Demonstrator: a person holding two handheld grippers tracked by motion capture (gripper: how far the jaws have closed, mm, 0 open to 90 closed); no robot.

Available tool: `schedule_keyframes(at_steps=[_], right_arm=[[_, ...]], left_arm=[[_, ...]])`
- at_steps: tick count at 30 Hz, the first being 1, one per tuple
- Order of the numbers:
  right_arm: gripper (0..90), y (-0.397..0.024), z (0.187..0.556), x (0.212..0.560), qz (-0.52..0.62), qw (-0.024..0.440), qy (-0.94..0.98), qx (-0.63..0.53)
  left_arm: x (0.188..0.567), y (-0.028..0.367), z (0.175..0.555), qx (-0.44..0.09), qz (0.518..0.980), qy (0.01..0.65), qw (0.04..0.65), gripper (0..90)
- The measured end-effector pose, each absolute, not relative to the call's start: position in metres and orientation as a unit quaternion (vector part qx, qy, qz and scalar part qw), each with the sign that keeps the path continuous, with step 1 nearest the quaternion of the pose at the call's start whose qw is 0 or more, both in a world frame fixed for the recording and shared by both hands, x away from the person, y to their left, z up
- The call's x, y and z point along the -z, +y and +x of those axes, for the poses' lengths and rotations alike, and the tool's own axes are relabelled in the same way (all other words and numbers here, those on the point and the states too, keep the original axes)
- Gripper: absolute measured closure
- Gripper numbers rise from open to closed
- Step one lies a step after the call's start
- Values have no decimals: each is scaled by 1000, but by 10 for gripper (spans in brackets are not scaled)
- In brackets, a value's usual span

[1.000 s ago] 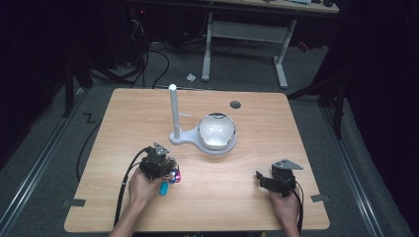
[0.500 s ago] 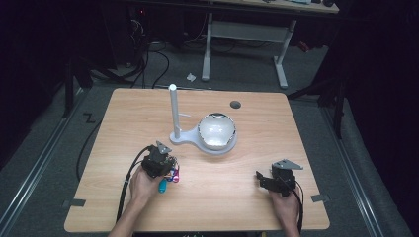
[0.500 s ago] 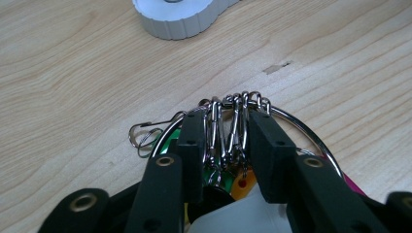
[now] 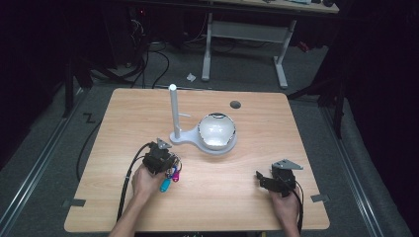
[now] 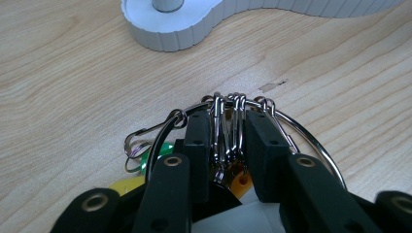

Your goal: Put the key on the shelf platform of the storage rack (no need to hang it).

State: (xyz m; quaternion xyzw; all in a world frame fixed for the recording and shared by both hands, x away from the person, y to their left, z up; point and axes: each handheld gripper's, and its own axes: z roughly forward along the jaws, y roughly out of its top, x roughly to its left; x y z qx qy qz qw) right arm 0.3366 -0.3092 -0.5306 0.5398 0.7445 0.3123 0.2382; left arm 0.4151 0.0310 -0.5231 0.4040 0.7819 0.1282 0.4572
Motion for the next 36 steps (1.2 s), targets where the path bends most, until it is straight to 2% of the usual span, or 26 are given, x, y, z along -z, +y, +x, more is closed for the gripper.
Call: schedule_keyframes(at_steps=[15,34,35,36], right_arm=[[304,-309,337,531,540,238,745,-312],[304,-309,337,531,540,238,745,-312],[304,-309,337,531,540,238,745,-312],[304,-309,337,531,540,238,744,-312]], left_arm=[[519,33,409,-130,413,772,466,756],[475,39,387,-103,401,747,520,765],[469,41,384,-99,393,744,531,869],[463,43,383,-87,389,745,535,883]])
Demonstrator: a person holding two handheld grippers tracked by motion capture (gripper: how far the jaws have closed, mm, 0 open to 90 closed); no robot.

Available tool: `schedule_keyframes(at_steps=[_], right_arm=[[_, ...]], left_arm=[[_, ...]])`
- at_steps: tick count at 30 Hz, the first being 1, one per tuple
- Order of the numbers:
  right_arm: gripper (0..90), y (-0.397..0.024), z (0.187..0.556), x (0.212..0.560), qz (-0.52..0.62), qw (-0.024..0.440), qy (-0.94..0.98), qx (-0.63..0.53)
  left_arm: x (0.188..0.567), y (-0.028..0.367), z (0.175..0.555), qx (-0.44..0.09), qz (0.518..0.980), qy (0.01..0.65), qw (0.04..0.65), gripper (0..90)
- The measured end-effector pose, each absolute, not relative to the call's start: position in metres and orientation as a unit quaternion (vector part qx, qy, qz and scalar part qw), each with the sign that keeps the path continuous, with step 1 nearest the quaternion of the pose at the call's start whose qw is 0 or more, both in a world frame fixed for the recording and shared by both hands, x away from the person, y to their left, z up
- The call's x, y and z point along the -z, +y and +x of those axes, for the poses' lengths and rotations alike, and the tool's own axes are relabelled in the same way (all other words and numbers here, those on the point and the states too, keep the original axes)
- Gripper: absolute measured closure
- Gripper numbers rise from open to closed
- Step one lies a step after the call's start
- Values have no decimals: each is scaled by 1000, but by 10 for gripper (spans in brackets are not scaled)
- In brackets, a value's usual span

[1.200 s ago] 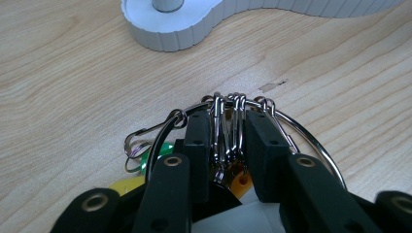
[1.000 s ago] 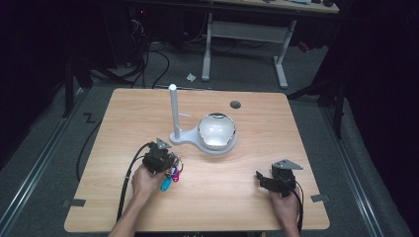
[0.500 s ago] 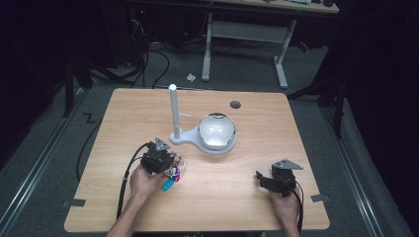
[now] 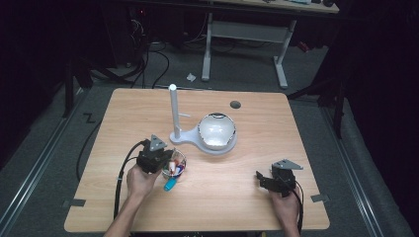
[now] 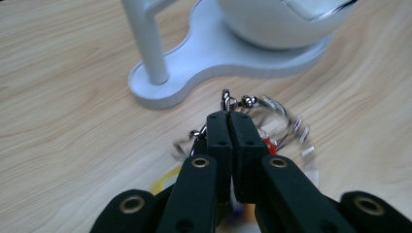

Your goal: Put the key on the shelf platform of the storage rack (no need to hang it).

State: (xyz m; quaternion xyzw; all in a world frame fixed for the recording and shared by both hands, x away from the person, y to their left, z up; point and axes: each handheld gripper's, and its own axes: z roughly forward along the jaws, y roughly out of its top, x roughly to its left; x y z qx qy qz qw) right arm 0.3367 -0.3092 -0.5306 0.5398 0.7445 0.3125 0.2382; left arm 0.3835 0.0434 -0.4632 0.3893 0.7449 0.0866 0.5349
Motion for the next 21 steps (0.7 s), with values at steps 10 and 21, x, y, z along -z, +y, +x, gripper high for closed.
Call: schedule_keyframes(at_steps=[10,21], right_arm=[[304,-309,337,531,540,238,744,-312],[304,-309,337,531,540,238,745,-313]], left_arm=[[442,44,370,-85,404,724,552,883],[409,45,359,-55,409,704,578,884]])
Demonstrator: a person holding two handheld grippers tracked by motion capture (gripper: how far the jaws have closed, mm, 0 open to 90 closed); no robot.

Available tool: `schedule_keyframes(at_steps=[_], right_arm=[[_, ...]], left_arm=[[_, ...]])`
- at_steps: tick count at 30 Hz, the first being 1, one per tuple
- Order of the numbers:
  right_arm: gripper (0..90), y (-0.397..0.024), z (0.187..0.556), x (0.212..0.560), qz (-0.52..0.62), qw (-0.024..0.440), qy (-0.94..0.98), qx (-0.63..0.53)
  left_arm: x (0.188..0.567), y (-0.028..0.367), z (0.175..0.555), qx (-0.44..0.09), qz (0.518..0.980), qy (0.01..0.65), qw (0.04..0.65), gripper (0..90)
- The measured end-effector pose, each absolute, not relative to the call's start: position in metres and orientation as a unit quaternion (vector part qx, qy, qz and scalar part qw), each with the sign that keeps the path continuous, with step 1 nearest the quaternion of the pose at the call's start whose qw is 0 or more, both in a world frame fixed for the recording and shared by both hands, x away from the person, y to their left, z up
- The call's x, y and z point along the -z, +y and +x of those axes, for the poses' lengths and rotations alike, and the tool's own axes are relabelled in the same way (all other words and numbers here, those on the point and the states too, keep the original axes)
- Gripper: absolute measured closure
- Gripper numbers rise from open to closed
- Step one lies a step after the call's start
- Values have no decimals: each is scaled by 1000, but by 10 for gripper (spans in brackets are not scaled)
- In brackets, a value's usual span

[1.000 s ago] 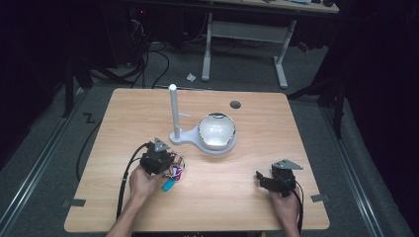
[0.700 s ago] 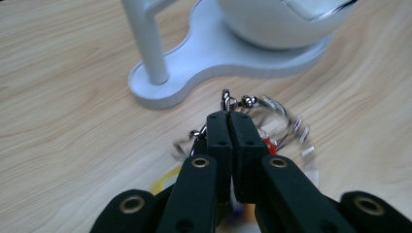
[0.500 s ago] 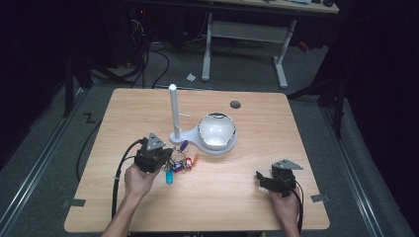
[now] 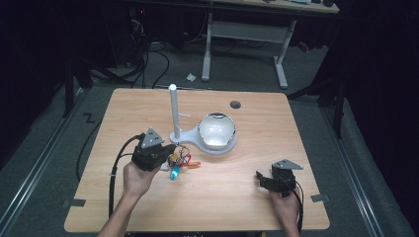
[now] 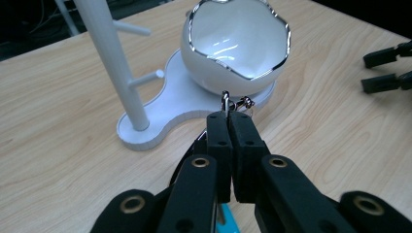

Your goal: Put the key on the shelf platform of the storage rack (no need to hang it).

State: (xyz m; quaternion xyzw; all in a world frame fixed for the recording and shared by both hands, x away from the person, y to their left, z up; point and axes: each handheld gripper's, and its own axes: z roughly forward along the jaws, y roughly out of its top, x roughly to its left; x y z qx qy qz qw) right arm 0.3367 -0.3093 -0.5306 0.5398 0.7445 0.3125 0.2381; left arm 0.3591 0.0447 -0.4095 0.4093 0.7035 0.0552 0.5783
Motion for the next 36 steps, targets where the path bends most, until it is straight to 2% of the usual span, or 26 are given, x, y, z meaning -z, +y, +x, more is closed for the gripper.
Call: schedule_keyframes(at_steps=[19,36], right_arm=[[304,-309,337,531,540,238,744,-313],[303,-309,337,531,540,238,745,-312]], left_arm=[[360,42,356,21,410,691,595,884],[326,24,360,74,423,671,605,885]])
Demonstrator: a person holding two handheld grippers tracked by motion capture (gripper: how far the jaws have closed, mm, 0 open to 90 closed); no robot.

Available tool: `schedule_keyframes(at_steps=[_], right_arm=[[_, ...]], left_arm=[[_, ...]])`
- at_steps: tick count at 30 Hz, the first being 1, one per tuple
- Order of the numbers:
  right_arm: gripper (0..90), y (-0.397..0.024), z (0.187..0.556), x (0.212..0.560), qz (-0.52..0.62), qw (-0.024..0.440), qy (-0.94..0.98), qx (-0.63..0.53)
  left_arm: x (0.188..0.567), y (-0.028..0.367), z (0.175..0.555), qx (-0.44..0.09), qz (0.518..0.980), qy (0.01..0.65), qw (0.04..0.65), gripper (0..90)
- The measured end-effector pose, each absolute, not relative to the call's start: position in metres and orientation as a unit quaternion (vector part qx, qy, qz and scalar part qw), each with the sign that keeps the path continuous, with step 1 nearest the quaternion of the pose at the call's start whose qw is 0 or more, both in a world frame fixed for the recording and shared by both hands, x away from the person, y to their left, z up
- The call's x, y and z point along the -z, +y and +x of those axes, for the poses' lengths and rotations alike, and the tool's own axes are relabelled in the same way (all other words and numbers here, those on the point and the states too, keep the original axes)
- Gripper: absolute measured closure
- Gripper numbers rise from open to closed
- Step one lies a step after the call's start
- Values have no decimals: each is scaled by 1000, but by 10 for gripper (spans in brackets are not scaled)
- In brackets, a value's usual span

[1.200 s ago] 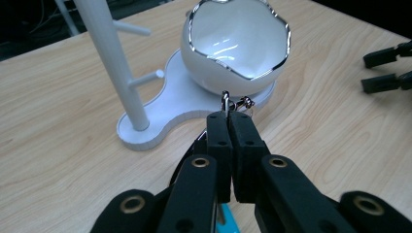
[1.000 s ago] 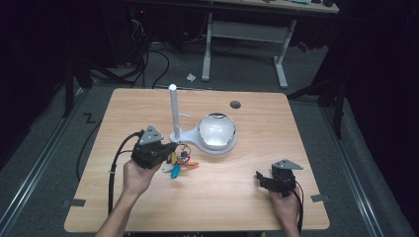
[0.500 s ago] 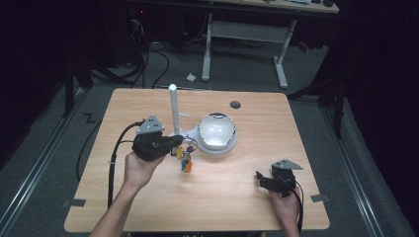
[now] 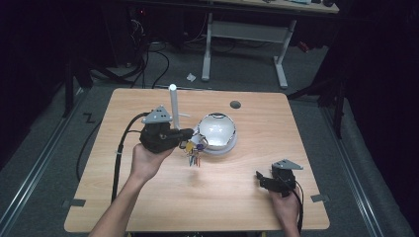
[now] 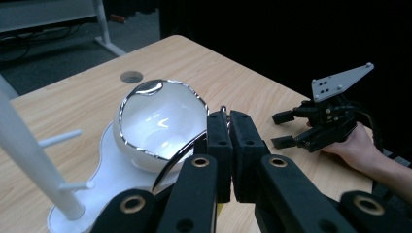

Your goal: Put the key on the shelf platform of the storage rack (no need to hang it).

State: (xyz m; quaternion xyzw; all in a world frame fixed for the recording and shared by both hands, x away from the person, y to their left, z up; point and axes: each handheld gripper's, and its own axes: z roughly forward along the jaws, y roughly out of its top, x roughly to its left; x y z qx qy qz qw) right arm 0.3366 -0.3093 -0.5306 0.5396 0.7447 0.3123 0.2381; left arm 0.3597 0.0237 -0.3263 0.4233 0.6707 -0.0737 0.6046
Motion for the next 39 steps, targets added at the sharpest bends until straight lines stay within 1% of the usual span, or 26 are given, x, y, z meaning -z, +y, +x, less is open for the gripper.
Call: schedule_keyframes(at_steps=[11,19,21,32,33,37,39], right_arm=[[302,-309,337,531,539,238,745,-312],[301,-309,336,531,539,238,745,-313],[301,-309,336,531,539,238,745,-313],[301,-309,336,531,539,237,745,-313],[301,-309,337,531,539,238,745,-313],[301,-309,336,531,539,238,745,-313],[301,-309,336,531,539,238,745,-313]], left_arm=[[308,10,368,88,431,661,608,886],[296,5,376,96,430,653,616,893],[292,3,376,100,423,660,612,893],[278,-7,387,99,428,651,619,894],[275,-8,387,103,422,657,616,894],[274,-10,395,95,425,650,623,894],[273,-11,399,98,418,657,619,893]])
